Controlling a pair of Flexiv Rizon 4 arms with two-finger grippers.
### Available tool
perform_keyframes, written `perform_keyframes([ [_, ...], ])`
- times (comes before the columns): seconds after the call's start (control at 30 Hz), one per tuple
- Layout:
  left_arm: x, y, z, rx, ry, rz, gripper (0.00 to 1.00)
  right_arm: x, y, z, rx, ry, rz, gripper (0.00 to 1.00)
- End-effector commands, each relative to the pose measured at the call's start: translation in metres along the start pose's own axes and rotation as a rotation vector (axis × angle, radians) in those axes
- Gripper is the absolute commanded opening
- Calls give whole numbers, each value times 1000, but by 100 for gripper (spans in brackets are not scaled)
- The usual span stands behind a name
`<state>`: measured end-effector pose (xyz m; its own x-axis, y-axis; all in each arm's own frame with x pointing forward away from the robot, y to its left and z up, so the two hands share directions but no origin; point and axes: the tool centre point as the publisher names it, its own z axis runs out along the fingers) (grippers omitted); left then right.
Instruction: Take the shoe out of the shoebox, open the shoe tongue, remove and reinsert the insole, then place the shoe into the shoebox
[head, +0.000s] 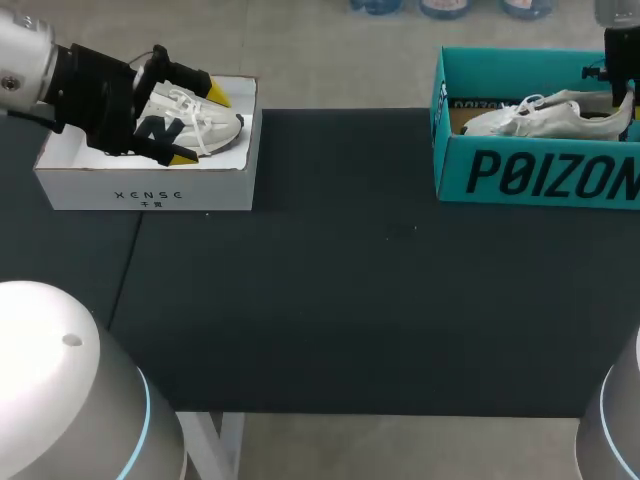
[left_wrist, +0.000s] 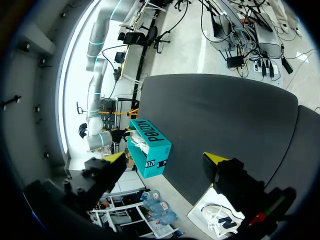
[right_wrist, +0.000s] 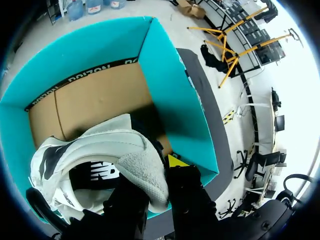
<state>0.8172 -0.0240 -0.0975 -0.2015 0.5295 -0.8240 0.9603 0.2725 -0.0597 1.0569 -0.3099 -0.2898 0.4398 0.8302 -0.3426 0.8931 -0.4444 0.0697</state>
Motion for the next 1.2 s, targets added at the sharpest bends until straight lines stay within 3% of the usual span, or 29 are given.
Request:
perform_keyframes([
  [0.03,0,0,0,-2,2,1,100,3,4,12,11,2,13,0],
  [0.63,0,0,0,-2,2,1,100,14,5,75,48,-44,72,0],
  [0.8,0,0,0,-2,2,1,100,14,6,83,67,-47,97,0],
  [0.83,0,0,0,-2,2,1,100,12,7,82,68,-46,101,10],
  [0.87,0,0,0,-2,2,1,100,11,7,80,71,-41,109,35],
  [0.9,0,0,0,-2,2,1,100,9,7,78,71,-40,109,43],
  [1.1,0,0,0,-2,2,1,100,2,8,65,46,-36,111,72],
  [1.2,0,0,0,-2,2,1,100,-4,8,56,37,-26,114,74],
])
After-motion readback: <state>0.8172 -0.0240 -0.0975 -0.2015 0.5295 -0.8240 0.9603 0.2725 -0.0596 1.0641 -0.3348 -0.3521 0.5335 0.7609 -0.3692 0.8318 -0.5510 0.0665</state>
